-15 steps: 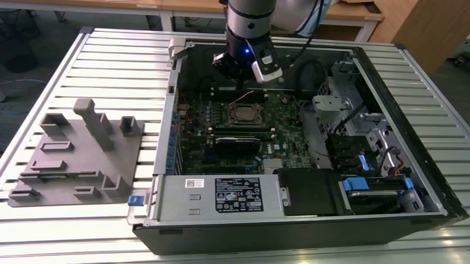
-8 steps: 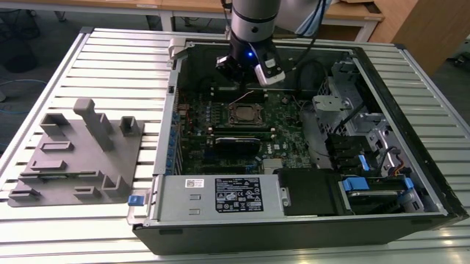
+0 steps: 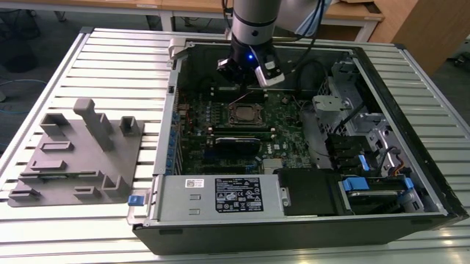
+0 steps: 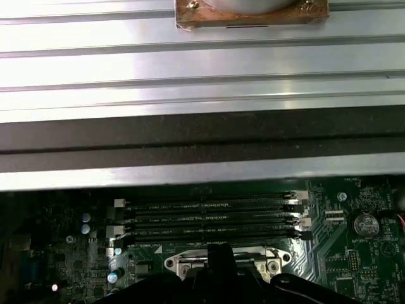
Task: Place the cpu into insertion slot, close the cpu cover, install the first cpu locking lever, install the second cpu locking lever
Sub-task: 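Install the first cpu locking lever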
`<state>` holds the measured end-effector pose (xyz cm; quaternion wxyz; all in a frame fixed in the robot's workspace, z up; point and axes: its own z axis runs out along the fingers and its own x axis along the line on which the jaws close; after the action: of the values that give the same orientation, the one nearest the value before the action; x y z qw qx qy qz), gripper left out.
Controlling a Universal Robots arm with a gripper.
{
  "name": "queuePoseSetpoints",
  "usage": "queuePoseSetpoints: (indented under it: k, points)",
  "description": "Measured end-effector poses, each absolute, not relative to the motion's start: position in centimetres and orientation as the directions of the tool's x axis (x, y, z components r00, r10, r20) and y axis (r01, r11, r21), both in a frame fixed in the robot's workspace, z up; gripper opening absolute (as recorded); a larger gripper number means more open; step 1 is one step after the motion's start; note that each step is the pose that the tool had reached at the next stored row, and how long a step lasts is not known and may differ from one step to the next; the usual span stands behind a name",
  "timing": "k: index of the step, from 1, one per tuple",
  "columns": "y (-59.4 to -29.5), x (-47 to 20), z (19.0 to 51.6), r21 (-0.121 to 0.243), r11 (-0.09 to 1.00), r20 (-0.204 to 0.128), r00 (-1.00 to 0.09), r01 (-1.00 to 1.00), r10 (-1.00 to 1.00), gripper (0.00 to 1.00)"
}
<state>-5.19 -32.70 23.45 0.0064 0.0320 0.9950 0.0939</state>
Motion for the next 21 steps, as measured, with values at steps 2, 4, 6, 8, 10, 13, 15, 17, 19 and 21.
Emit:
queuePoseSetpoints:
  k: [2,4,6,8,10,13,15,17,19,21]
  points:
    - [-32.52,-5.15,23.14,0.183,0.981,-0.007,-0.998,0.063,0.065,0.11]
    - [-32.37,-5.07,22.97,0.178,0.982,-0.007,-0.998,0.063,0.065,0.11]
    - [-32.37,-5.07,22.97,0.178,0.982,-0.007,-0.998,0.063,0.065,0.11]
    - [-32.36,-5.06,22.96,0.178,0.982,-0.007,-0.998,0.063,0.065,0.11]
    - [-32.26,-5.07,22.83,0.175,0.982,-0.007,-0.998,0.063,0.065,0.11]
    - [-32.09,-5.06,22.68,0.172,0.983,-0.008,-0.998,0.063,0.065,0.11]
    - [-31.98,-5.06,22.63,0.172,0.983,-0.008,-0.998,0.063,0.065,0.11]
    - [-31.89,-5.04,22.60,0.172,0.983,-0.008,-0.998,0.063,0.065,0.11]
    - [-31.85,-5.00,22.57,0.172,0.983,-0.008,-0.998,0.062,0.065,0.11]
    - [-31.83,-4.93,22.53,0.172,0.983,-0.008,-0.998,0.063,0.065,0.11]
